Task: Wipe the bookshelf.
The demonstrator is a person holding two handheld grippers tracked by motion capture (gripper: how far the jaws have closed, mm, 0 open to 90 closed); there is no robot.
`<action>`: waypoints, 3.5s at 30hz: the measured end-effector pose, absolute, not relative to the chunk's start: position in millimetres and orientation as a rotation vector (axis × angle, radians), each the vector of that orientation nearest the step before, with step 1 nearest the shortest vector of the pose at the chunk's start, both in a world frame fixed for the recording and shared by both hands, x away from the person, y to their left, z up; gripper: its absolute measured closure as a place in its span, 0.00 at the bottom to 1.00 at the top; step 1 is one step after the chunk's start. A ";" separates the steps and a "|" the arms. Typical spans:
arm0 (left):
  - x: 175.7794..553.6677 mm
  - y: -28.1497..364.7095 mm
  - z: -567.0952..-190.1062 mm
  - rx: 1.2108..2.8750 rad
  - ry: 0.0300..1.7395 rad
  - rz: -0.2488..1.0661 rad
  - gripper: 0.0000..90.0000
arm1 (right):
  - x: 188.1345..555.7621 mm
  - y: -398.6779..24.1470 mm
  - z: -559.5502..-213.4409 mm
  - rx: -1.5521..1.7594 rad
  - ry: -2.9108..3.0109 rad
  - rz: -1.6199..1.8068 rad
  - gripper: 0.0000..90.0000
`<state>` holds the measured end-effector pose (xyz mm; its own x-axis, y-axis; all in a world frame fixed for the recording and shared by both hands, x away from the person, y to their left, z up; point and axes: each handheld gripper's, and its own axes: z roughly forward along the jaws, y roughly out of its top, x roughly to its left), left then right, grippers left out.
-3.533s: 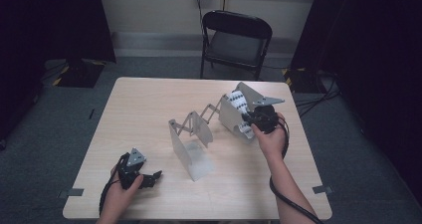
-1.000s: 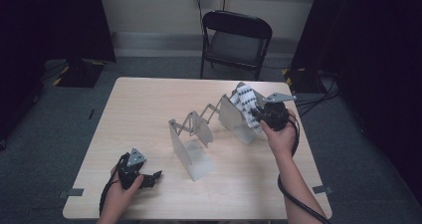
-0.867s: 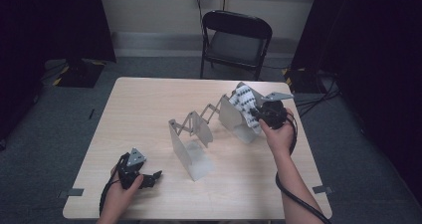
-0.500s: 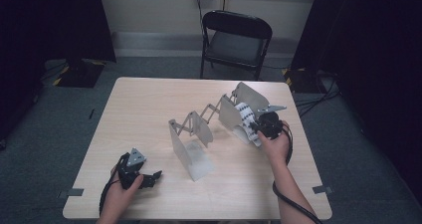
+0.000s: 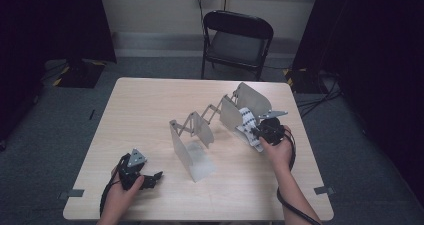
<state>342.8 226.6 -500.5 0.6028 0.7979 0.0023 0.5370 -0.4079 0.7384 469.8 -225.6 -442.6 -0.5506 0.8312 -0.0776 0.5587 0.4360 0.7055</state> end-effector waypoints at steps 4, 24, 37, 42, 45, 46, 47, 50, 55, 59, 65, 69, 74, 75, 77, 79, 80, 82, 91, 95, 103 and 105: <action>342.8 226.6 -500.5 2.111 1.049 0.467 0.15 | 464.3 -229.4 -408.5 1.113 2.231 0.940 0.87; 342.8 226.6 -500.5 2.111 1.050 0.466 0.15 | 466.9 -248.6 -439.6 1.215 2.235 0.921 0.86; 342.8 226.6 -500.5 2.111 1.050 0.466 0.15 | 456.8 -248.5 -469.1 1.238 2.293 0.858 0.86; 342.8 226.6 -500.4 2.111 1.050 0.466 0.15 | 453.0 -248.3 -461.6 1.223 2.295 0.875 0.86; 342.8 226.6 -500.4 2.111 1.050 0.466 0.15 | 449.1 -248.2 -446.1 1.182 2.279 0.911 0.86; 342.8 226.6 -500.5 2.111 1.050 0.466 0.15 | 446.5 -247.4 -435.1 1.160 2.264 0.927 0.86; 342.8 226.6 -500.5 2.111 1.050 0.466 0.15 | 445.1 -247.1 -428.0 1.145 2.253 0.938 0.86; 342.8 226.6 -500.5 2.111 1.050 0.466 0.15 | 442.4 -246.4 -412.2 1.109 2.230 0.957 0.86; 342.8 226.6 -500.5 2.111 1.050 0.466 0.15 | 438.3 -251.9 -374.8 1.062 2.143 1.016 0.86; 342.8 226.6 -500.5 2.111 1.050 0.466 0.15 | 442.4 -252.8 -378.4 1.064 2.171 0.948 0.86; 342.8 226.6 -500.5 2.111 1.050 0.466 0.15 | 446.5 -252.4 -411.9 1.116 2.225 0.893 0.86; 342.8 226.6 -500.5 2.111 1.050 0.466 0.15 | 447.6 -251.8 -423.3 1.129 2.247 0.868 0.86; 342.8 226.6 -500.5 2.111 1.050 0.466 0.15 | 446.3 -246.0 -442.1 1.138 2.292 0.830 0.86; 342.8 226.6 -500.5 2.111 1.050 0.466 0.15 | 446.3 -246.0 -442.1 1.138 2.292 0.830 0.86; 342.8 226.6 -500.5 2.111 1.050 0.466 0.15 | 445.4 -244.5 -447.2 1.141 2.305 0.823 0.86; 342.8 226.6 -500.4 2.112 1.049 0.466 0.15 | 445.1 -243.2 -451.2 1.143 2.315 0.812 0.86; 342.8 226.6 -500.5 2.111 1.050 0.466 0.15 | 445.4 -242.6 -454.1 1.151 2.325 0.802 0.86; 342.8 226.6 -500.5 2.111 1.050 0.466 0.15 | 445.6 -242.5 -455.4 1.154 2.329 0.801 0.86; 342.8 226.6 -500.4 2.111 1.050 0.466 0.15 | 445.6 -234.4 -427.5 1.092 2.306 0.860 0.86; 342.8 226.6 -500.5 2.111 1.050 0.466 0.15 | 447.4 -225.7 -397.1 1.036 2.264 0.936 0.86; 342.8 226.6 -500.4 2.112 1.049 0.465 0.15 | 456.0 -204.0 -371.8 0.965 2.257 0.993 0.86; 342.8 226.6 -500.4 2.112 1.050 0.466 0.15 | 456.4 -202.2 -377.6 0.970 2.269 1.004 0.86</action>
<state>342.8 226.6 -500.4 0.6029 0.7978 0.0024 0.5371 -0.4081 0.7382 456.4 -202.2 -377.6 -0.6380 0.7586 -0.1326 0.4122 0.4818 0.7733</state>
